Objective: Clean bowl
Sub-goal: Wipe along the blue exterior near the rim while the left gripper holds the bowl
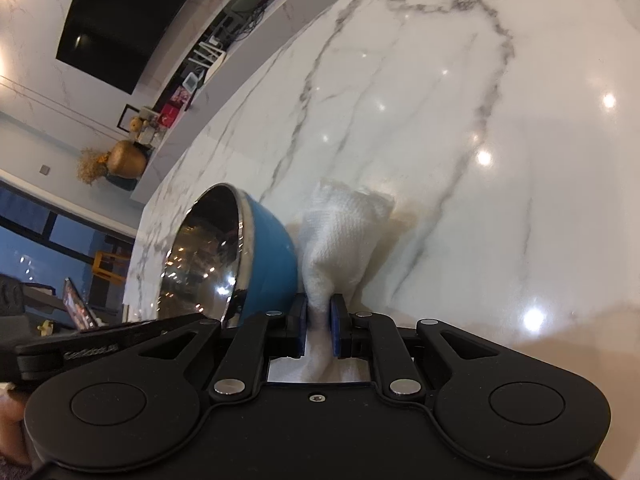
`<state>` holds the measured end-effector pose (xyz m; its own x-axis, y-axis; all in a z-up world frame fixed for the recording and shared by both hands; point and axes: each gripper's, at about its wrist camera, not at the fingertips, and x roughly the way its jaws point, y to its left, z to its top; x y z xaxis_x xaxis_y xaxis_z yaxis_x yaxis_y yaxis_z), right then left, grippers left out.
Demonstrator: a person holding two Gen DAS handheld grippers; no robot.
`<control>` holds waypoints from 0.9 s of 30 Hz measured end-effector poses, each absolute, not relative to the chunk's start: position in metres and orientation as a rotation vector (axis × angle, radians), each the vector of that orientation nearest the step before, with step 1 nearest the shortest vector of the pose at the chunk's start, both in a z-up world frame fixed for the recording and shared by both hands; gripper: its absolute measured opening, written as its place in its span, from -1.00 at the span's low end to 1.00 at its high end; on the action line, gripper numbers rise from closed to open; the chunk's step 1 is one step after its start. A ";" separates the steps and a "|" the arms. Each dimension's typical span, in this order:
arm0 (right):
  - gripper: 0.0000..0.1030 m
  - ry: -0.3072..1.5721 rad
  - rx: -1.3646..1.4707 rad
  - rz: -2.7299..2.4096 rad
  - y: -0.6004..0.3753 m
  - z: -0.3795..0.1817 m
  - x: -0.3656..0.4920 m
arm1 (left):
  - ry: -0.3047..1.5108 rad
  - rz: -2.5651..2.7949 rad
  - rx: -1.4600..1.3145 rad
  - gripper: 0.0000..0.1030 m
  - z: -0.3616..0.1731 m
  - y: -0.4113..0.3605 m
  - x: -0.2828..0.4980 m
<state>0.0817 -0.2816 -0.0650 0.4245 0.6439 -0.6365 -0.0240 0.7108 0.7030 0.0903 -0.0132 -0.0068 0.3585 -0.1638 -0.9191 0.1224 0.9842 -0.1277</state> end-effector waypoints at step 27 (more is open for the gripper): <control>-0.78 1.080 0.680 0.470 -0.281 -0.060 0.092 | 1.191 -0.188 -0.019 -0.75 -0.008 -0.005 0.104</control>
<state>0.0923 -0.2814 -0.0603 0.4064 0.6521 -0.6400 -0.0241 0.7079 0.7059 0.1037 -0.0054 -0.0077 0.3570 -0.1553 -0.9211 0.1353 0.9843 -0.1135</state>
